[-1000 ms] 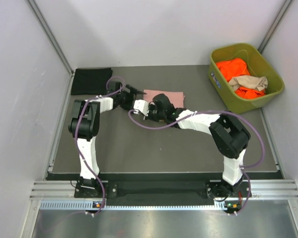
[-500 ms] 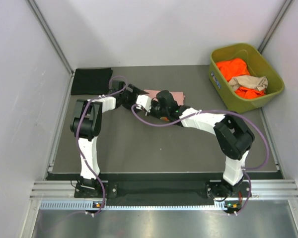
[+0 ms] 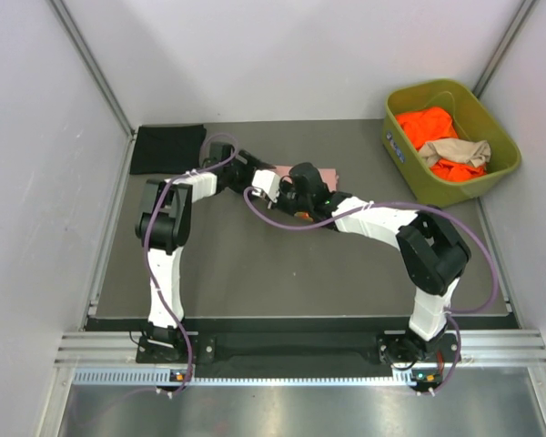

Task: Fold and stack the t-shirts
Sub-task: Neatly place the folded tshirt to the corner

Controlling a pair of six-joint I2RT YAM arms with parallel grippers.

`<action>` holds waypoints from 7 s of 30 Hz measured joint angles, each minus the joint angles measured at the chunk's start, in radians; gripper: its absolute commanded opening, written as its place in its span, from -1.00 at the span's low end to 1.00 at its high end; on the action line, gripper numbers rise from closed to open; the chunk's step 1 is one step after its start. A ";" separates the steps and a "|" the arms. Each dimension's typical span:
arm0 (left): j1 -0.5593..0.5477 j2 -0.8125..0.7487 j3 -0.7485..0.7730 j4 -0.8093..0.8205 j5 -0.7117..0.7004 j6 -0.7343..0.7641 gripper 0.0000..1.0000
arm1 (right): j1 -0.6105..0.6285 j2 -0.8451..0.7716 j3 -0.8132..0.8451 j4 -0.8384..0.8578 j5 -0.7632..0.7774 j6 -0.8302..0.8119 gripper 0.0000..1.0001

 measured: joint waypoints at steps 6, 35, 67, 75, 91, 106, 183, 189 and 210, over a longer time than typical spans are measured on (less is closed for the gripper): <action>-0.004 0.028 0.026 0.029 0.002 0.029 0.52 | 0.000 0.000 0.000 0.000 -0.013 0.009 -1.00; -0.028 -0.029 0.099 -0.193 -0.271 0.721 -1.00 | 0.003 -0.580 -0.265 -0.276 0.198 0.413 0.52; 0.058 -0.072 0.555 -0.423 -1.029 1.683 -1.00 | -0.004 -0.743 -0.459 -0.394 0.252 0.537 0.52; 0.104 -0.042 0.597 -0.380 -1.012 1.752 -1.00 | -0.018 -0.682 -0.417 -0.394 0.248 0.528 0.51; 0.158 -0.008 0.669 -0.314 -0.927 1.797 -1.00 | -0.023 -0.615 -0.355 -0.425 0.233 0.529 0.49; 0.234 0.026 0.709 -0.309 -0.847 1.785 -1.00 | -0.031 -0.573 -0.324 -0.432 0.216 0.529 0.47; 0.369 0.250 0.779 -0.059 -0.847 1.436 0.98 | -0.070 -0.302 -0.112 -0.492 0.137 0.571 0.45; 0.226 -0.058 0.507 -0.120 -0.847 1.342 0.98 | -0.109 -0.543 -0.259 -0.429 0.138 0.663 0.46; -0.198 -1.585 -1.115 -0.083 -0.477 0.575 0.98 | -0.124 -1.744 -1.167 -0.290 0.302 1.381 0.82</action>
